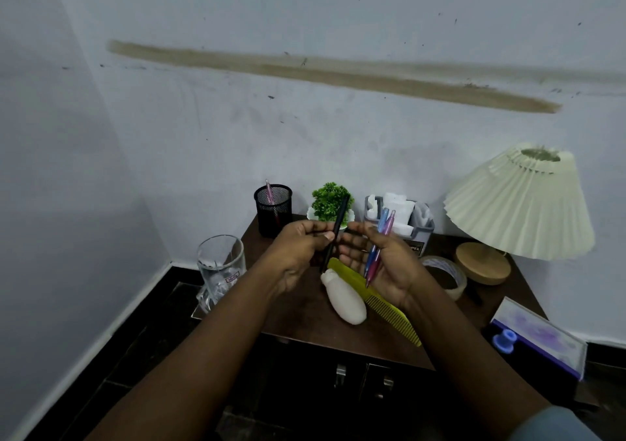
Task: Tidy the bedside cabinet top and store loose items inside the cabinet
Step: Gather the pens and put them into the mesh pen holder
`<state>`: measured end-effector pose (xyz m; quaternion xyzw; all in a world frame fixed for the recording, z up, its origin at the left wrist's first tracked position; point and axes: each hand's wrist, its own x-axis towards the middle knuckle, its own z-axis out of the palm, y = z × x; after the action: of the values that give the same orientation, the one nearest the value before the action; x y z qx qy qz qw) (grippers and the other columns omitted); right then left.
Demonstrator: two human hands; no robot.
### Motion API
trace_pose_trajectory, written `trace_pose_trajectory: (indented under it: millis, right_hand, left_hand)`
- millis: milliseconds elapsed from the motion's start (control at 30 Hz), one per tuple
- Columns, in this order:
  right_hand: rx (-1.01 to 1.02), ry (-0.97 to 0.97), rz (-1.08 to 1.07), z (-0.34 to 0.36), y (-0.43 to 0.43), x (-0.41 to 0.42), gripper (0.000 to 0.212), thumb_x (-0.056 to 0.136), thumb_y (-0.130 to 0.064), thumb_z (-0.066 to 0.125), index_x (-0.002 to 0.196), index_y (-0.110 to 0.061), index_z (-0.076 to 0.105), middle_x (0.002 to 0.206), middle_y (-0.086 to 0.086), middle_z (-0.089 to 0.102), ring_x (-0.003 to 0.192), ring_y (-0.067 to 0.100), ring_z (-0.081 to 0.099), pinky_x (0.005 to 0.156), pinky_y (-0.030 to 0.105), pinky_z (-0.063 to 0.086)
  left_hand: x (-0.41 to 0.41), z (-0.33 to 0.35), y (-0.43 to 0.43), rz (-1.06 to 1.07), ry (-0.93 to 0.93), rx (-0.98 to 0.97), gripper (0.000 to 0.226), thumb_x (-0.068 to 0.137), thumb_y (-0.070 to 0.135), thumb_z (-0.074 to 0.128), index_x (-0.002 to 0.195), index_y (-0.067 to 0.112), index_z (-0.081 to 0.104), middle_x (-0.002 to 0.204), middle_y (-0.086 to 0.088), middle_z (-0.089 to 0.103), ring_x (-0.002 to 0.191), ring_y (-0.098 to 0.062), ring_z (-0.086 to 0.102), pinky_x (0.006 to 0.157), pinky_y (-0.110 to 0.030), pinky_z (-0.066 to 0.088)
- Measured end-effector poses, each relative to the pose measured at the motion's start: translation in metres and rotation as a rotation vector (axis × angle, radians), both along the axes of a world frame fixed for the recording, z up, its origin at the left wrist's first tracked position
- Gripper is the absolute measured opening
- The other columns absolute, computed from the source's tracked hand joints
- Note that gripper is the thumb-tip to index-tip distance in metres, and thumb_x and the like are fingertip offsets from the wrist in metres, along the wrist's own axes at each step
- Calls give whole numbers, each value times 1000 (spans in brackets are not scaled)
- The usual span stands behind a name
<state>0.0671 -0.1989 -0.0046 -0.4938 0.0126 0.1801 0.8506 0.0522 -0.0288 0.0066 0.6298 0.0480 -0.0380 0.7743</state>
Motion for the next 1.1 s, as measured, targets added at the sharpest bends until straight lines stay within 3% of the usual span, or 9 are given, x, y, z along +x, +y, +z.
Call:
trace_pose_trajectory:
  millis: [167, 333, 433, 533, 633, 700, 800, 967, 1100]
  right_hand:
    - [128, -25, 96, 1, 8, -6, 31, 103, -24, 54, 122, -2, 65, 108, 18, 71, 90, 27, 71, 75, 40, 60]
    - [-19, -57, -123, 0, 9, -1, 23, 108, -29, 48, 109, -10, 60, 91, 14, 75, 74, 26, 72, 71, 42, 63]
    - [-184, -58, -239, -4, -4, 6, 25, 106, -40, 50, 100, -17, 53, 64, 2, 57, 46, 15, 49, 43, 27, 43]
    - [-255, -104, -219, -2, -17, 6, 31, 99, -45, 61, 87, -20, 48, 58, -2, 36, 40, 10, 28, 39, 19, 25]
    - [-294, -166, -190, 2, -17, 2, 31, 94, -41, 69, 87, -15, 54, 56, -2, 35, 40, 10, 25, 39, 19, 23]
    - [-300, -187, -176, 4, -15, 0, 29, 94, -38, 69, 90, -11, 61, 55, -2, 35, 40, 11, 25, 39, 19, 22]
    - [-321, -188, -165, 3, -13, -2, 28, 94, -37, 68, 93, -9, 66, 55, -3, 37, 41, 11, 28, 40, 20, 23]
    - [-383, -119, -197, -2, -12, 0, 22, 97, -31, 65, 92, -10, 66, 56, -3, 45, 43, 11, 38, 41, 22, 28]
    - [-352, -43, -246, -2, -14, 4, 20, 97, -28, 64, 96, -9, 64, 54, -4, 46, 43, 10, 42, 39, 23, 31]
  left_hand:
    - [-2, -4, -13, -68, -39, 55, 20, 92, -4, 67, 112, -4, 72, 91, -11, 75, 73, -15, 69, 63, -25, 58]
    - [12, -10, -1, 72, -44, 102, 10, 97, 5, 66, 102, -2, 71, 82, -13, 72, 60, -14, 65, 56, -23, 55]
    - [24, -33, 14, 222, -115, 547, 16, 97, 3, 61, 101, 9, 75, 94, -6, 75, 73, -10, 66, 68, -23, 54]
    - [28, -48, 21, 21, -187, 891, 40, 93, -6, 52, 118, 14, 76, 117, -4, 74, 106, -18, 68, 92, -28, 53]
    - [38, -60, 26, -155, -257, 1253, 54, 89, -3, 51, 130, 27, 70, 125, -10, 61, 114, -30, 58, 102, -39, 46]
    - [41, -65, 26, -177, -248, 1373, 44, 96, 10, 54, 132, 32, 67, 130, -9, 53, 117, -33, 50, 103, -42, 43]
    - [45, -70, 27, -131, -247, 1445, 26, 99, 26, 56, 122, 30, 67, 129, -7, 50, 118, -35, 45, 96, -45, 45]
    - [48, -62, 39, -20, -188, 1478, 18, 98, 27, 61, 116, 24, 64, 129, -9, 48, 121, -36, 43, 96, -44, 42]
    - [46, -40, 44, 68, -244, 1141, 10, 97, 11, 63, 105, 14, 68, 112, -6, 65, 106, -25, 61, 89, -33, 46]
